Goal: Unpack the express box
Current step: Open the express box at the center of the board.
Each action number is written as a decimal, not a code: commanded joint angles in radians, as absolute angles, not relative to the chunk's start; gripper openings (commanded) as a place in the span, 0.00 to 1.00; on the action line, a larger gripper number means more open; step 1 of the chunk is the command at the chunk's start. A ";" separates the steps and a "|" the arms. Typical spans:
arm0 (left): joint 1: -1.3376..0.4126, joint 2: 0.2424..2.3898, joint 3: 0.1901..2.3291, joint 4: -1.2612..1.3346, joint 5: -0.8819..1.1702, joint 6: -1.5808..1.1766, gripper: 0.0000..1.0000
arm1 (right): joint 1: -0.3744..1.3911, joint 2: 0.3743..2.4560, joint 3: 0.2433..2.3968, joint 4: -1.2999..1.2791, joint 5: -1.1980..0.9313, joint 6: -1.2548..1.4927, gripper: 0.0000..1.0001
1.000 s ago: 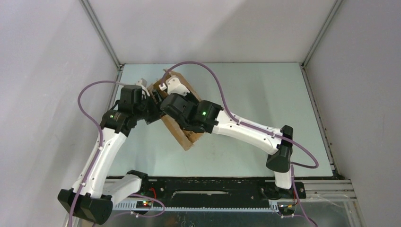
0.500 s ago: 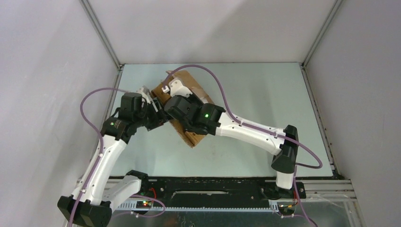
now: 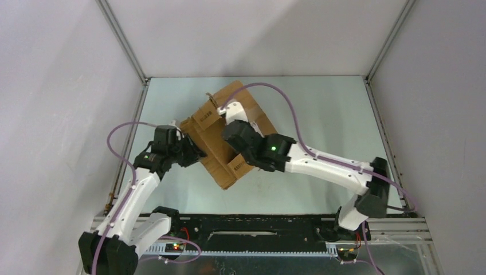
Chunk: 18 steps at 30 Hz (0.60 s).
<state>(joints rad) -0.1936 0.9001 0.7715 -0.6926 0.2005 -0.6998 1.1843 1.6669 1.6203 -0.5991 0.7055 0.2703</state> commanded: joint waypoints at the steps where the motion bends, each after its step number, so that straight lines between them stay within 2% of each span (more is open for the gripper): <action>1: -0.176 0.922 0.678 -0.608 0.215 -0.705 0.46 | 1.118 1.523 1.446 -0.391 0.576 0.418 0.00; 3: -0.172 0.915 0.687 -0.611 0.238 -0.696 0.74 | 1.122 1.538 1.424 -0.359 0.560 0.440 0.00; 6: -0.170 0.873 0.719 -0.645 0.272 -0.696 0.82 | 1.123 1.591 1.417 -0.333 0.550 0.476 0.00; 8: -0.165 0.835 0.753 -0.697 0.297 -0.695 0.81 | 1.124 1.608 1.391 -0.296 0.559 0.499 0.00; 14: -0.141 0.702 0.905 -0.870 0.361 -0.683 0.66 | 1.125 1.648 1.373 -0.217 0.552 0.540 0.00; 16: -0.140 0.683 0.952 -0.879 0.395 -0.703 0.59 | 1.126 1.656 1.374 -0.203 0.539 0.539 0.00; 18: -0.140 0.680 0.961 -0.823 0.455 -0.752 0.59 | 1.119 1.655 1.373 -0.203 0.498 0.558 0.00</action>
<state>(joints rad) -0.1478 0.6998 0.8864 -0.8295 0.3298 -0.7086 1.1336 1.6402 1.3861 -0.2584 0.5407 0.4847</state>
